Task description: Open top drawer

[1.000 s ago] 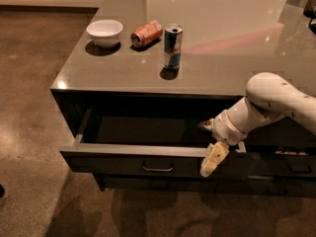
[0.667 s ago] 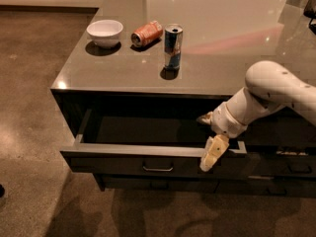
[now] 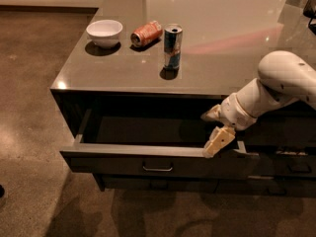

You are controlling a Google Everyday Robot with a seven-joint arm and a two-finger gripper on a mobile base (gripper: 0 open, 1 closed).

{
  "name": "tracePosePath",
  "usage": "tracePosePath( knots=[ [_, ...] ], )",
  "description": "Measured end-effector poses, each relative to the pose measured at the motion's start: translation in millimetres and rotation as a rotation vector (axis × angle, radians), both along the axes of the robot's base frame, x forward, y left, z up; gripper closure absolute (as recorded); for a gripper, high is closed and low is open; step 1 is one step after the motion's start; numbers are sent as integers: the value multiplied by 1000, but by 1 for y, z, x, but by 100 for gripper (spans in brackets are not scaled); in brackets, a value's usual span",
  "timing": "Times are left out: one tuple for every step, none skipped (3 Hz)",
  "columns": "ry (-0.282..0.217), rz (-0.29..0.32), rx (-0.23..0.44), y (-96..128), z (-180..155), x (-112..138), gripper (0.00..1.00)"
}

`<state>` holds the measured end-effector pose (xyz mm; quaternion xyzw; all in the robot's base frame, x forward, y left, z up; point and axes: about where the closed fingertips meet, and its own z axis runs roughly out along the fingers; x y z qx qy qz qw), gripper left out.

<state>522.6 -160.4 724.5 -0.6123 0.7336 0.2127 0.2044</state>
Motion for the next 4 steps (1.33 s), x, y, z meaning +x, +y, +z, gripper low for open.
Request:
tracePosePath(
  knots=[
    [-102,-39,-14,-16,9,-16,42],
    [-117,-82,-20,-24,-4,-18,65],
    [-117,-79,-19,-23,-4,-18,88],
    [-154,-96,-21,-21,-5,-11,100]
  ],
)
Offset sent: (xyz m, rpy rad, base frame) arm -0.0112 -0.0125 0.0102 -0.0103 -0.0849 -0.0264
